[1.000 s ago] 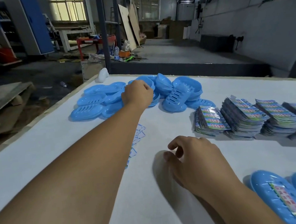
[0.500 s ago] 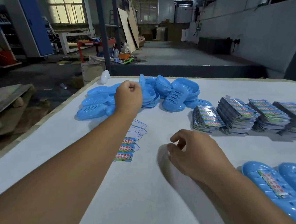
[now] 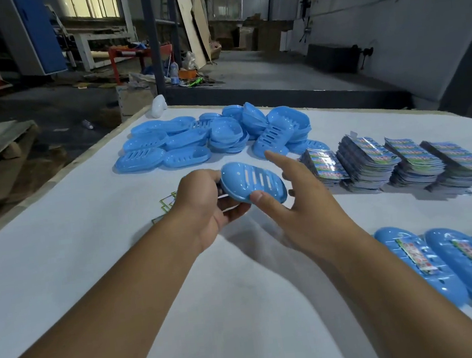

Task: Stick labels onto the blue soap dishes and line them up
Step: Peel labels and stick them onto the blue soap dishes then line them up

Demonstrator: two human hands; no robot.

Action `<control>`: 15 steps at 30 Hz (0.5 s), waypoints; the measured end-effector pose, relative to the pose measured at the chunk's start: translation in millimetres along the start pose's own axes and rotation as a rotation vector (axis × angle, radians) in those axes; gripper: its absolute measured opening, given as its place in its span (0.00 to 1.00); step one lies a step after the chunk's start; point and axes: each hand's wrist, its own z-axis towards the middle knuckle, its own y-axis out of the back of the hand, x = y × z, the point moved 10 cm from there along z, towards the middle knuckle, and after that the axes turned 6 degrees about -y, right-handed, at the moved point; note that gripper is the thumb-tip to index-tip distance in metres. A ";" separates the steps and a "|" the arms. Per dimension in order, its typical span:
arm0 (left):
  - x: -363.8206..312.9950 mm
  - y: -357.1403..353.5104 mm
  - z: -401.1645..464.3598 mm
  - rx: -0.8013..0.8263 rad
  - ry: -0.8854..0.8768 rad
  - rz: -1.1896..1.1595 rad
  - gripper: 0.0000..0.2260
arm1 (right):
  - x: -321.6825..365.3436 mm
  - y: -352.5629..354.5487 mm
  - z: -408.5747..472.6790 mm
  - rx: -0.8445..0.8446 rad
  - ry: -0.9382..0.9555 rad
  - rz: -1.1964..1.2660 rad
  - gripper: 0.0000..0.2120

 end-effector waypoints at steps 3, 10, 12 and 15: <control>8.2 0.4 -4.2 0.017 0.079 -0.001 0.13 | 0.5 -5.5 -1.3 0.061 0.011 -0.008 0.28; -2.5 8.1 3.3 0.045 -0.035 0.313 0.11 | -2.7 -3.9 -2.3 0.090 0.009 -0.054 0.29; -24.7 16.8 6.7 -0.013 -0.274 0.741 0.10 | -5.4 -2.5 -2.1 0.096 0.002 -0.089 0.29; -42.7 5.1 -5.3 -0.037 -0.585 1.161 0.07 | -11.1 -3.4 -3.0 0.128 -0.019 -0.179 0.28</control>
